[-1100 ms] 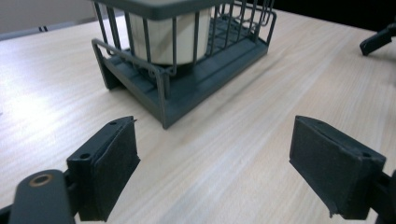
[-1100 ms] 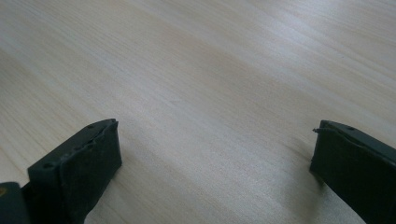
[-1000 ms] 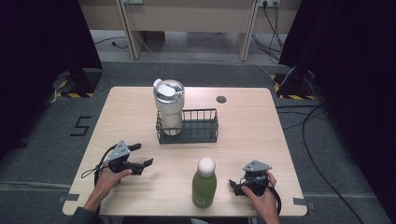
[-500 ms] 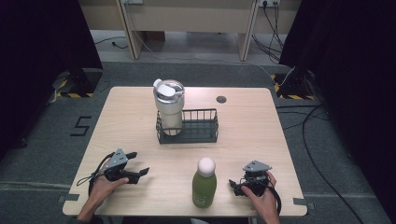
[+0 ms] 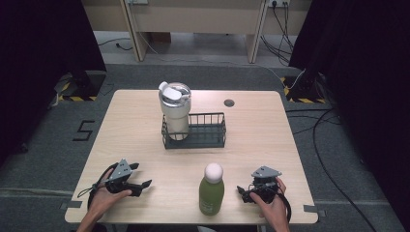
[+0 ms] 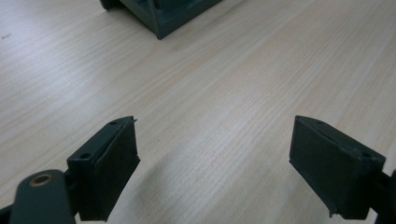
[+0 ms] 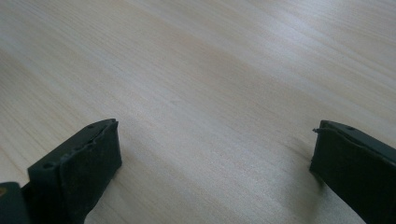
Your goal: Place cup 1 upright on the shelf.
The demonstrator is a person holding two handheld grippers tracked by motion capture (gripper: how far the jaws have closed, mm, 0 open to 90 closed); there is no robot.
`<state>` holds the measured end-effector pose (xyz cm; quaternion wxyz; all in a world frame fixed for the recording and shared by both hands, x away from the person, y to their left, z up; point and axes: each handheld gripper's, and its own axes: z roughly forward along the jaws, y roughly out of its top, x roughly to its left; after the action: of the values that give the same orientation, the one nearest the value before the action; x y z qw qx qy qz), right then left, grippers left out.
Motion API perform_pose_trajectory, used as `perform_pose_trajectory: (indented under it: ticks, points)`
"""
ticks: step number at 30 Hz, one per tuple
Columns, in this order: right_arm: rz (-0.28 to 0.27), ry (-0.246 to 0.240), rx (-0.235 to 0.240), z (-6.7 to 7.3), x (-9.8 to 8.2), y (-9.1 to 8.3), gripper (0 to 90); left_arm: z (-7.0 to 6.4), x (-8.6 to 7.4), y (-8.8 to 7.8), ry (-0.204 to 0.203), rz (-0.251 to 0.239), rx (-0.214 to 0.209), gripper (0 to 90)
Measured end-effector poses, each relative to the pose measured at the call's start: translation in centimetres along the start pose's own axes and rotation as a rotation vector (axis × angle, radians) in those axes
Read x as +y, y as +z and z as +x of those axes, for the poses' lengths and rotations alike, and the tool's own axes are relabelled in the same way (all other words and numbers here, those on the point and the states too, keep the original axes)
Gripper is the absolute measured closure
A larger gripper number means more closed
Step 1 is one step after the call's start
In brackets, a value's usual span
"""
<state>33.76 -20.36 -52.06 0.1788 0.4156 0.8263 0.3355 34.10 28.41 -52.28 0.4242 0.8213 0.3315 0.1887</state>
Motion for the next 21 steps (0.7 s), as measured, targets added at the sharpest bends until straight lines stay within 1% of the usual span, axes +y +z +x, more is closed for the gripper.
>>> perform_pose_trajectory:
  ticks: [4, 6, 7, 8, 9, 11, 12, 21]
  points:
    - [0.000, 0.002, 0.001, 0.02, 0.00, 0.00, 1.7, -0.10, -0.15, -0.12, -0.004, 0.031, 0.000, 15.1]
    - [0.000, 0.002, 0.001, 0.01, 0.00, 0.00, 1.7, -0.24, -0.23, -0.10, 0.005, 0.059, -0.004, 15.1]
    - [0.000, 0.002, 0.001, 0.01, 0.00, 0.00, 1.7, -0.32, -0.28, 0.01, 0.011, 0.090, -0.005, 15.0]
    - [0.000, 0.002, 0.001, 0.02, 0.00, 0.00, 1.7, -0.33, -0.28, 0.04, 0.011, 0.100, -0.009, 14.5]
    - [0.000, 0.001, 0.001, 0.02, 0.00, 0.00, 1.7, -0.30, -0.28, 0.05, 0.007, 0.102, -0.015, 14.7]
    - [0.000, 0.002, 0.002, 0.02, 0.00, 0.00, 1.7, -0.11, -0.34, 0.06, -0.022, 0.111, -0.033, 14.6]
    - [0.001, 0.000, 0.002, 0.01, 0.00, 0.00, 1.7, -0.06, -0.37, 0.07, -0.028, 0.112, -0.038, 14.2]
    - [0.001, 0.001, 0.005, 0.02, 0.00, 0.00, 1.7, -0.07, -0.37, 0.09, -0.028, 0.111, -0.041, 13.8]
